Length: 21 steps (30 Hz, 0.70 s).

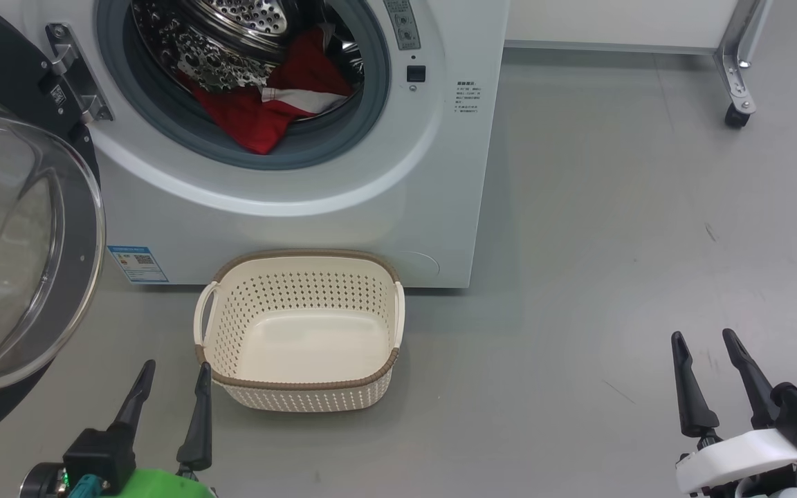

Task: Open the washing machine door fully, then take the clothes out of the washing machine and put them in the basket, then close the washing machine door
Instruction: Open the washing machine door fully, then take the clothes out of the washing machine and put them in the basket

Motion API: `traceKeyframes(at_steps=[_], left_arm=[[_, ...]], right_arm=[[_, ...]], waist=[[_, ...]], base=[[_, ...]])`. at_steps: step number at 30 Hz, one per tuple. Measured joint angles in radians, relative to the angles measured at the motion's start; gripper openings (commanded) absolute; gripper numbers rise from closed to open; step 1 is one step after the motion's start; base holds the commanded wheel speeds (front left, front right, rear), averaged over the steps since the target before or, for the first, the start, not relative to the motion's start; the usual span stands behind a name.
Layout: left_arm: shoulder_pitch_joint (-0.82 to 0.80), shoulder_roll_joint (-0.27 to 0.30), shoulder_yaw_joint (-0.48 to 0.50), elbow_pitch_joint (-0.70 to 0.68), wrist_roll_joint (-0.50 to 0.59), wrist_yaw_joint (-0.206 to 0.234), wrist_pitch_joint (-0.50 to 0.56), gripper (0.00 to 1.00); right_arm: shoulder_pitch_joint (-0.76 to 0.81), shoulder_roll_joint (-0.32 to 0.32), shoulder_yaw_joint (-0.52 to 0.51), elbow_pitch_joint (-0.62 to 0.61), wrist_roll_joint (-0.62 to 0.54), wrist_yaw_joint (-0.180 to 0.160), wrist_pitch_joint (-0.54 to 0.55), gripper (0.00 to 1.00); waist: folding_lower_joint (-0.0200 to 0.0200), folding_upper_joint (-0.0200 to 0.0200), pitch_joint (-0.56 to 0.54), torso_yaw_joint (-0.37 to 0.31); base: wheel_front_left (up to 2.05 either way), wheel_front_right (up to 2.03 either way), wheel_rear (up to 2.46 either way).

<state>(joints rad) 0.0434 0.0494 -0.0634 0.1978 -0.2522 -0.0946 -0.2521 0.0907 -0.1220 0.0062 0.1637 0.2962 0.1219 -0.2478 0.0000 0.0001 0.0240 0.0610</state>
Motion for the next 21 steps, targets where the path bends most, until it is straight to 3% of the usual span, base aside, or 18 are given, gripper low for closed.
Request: traceKeyframes(at_steps=[21], left_arm=[[0.0, -0.002, 0.008, -0.011, -0.012, -0.008, 0.0, 1.0]], right_arm=[[0.001, 0.004, -0.002, -0.001, 0.0, 0.0, 0.0, 1.0]], waist=[[0.0, 0.0, 0.006, 0.002]], base=[[0.0, 0.0, 0.0]])
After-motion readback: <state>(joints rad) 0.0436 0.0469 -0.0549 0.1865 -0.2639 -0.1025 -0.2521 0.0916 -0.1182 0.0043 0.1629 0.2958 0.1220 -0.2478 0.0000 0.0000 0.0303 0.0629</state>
